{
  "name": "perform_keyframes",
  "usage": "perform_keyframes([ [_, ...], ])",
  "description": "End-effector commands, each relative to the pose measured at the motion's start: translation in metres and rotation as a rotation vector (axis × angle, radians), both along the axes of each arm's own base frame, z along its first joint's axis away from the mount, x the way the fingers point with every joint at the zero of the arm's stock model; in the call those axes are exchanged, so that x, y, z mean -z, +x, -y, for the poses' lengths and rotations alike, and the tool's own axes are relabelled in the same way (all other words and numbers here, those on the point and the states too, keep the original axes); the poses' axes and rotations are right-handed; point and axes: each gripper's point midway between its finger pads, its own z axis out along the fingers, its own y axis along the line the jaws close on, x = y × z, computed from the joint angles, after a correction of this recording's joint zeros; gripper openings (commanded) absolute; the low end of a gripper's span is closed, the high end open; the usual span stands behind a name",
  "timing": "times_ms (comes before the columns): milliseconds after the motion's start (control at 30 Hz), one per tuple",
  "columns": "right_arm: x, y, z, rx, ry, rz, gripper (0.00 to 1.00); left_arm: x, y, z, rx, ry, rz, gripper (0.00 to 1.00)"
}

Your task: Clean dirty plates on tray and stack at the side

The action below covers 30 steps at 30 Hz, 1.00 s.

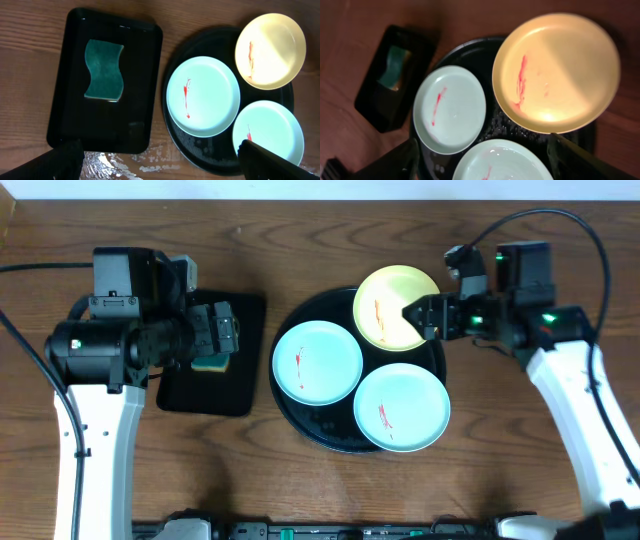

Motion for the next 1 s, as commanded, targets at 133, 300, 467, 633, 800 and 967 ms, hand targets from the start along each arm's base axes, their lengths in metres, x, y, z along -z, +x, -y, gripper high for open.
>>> perform_keyframes([
  [133, 0.055, 0.011, -0.024, 0.160, -0.156, -0.147, 0.58, -0.004, 0.008, -0.029, -0.118, 0.120, 0.022, 0.99],
  [300, 0.089, 0.011, -0.044, 0.217, -0.227, -0.197, 0.45, 0.002, 0.011, -0.034, -0.138, 0.139, 0.006, 0.98],
  [467, 0.127, 0.006, -0.076, 0.152, -0.257, -0.237, 0.39, 0.022, 0.010, -0.045, -0.167, 0.200, -0.051, 0.98],
  [633, 0.153, 0.002, -0.088, 0.144, -0.301, -0.254, 0.29, 0.040, 0.014, -0.049, -0.172, 0.227, -0.113, 0.98],
  [800, 0.179, -0.006, -0.096, 0.145, -0.337, -0.300, 0.22, 0.061, 0.023, -0.049, -0.165, 0.232, -0.175, 0.98],
  [967, 0.202, -0.017, -0.100, 0.170, -0.361, -0.364, 0.13, 0.089, 0.030, -0.049, -0.154, 0.239, -0.264, 0.98],
])
